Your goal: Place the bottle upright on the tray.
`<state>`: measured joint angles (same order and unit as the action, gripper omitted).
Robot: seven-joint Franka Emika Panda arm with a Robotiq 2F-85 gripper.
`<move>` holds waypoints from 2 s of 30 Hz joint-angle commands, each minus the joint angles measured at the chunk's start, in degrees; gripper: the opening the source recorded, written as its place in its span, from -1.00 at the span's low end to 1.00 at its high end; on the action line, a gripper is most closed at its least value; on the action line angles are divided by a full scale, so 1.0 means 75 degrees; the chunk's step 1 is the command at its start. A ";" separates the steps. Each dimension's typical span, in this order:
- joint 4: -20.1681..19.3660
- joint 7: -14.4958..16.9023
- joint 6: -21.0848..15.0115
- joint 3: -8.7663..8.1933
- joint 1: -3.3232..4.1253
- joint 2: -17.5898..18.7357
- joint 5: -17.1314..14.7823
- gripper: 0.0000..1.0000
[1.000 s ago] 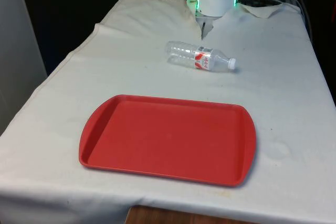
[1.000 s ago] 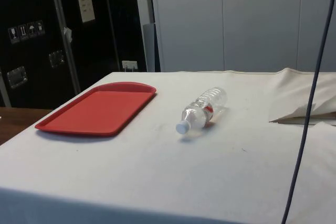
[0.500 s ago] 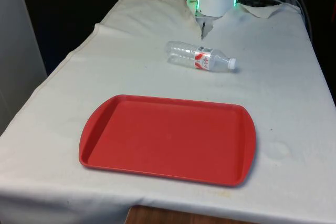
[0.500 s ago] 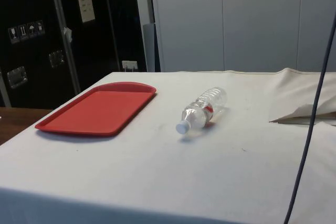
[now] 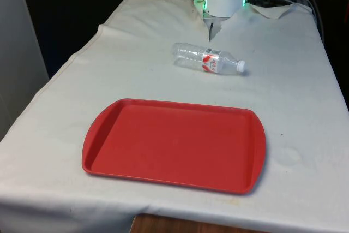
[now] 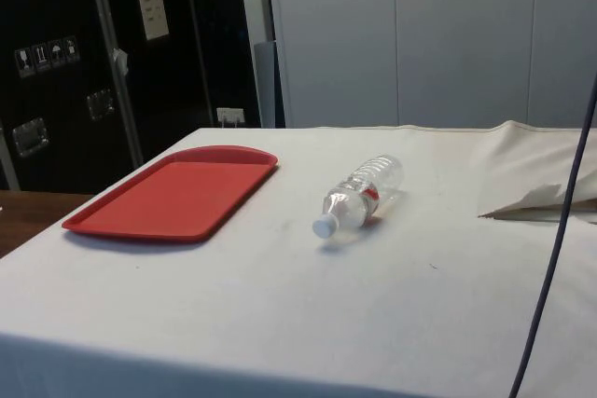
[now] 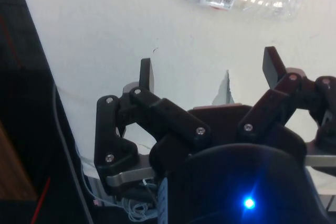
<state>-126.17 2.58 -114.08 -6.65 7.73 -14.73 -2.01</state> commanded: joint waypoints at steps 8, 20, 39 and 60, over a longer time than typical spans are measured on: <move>-0.0321 -0.0069 -0.0214 0.0084 0.0000 -0.0260 0.0038 1.00; -0.0497 -0.0115 -0.0222 0.0107 -0.0023 -0.0290 0.0321 1.00; -0.0764 -0.0053 -0.0206 -0.0046 -0.0130 -0.0451 0.0963 1.00; -0.1505 0.0168 -0.0367 -0.0328 -0.0206 -0.1192 0.1047 1.00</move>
<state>-137.34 3.90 -116.43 -9.17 6.25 -23.61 5.73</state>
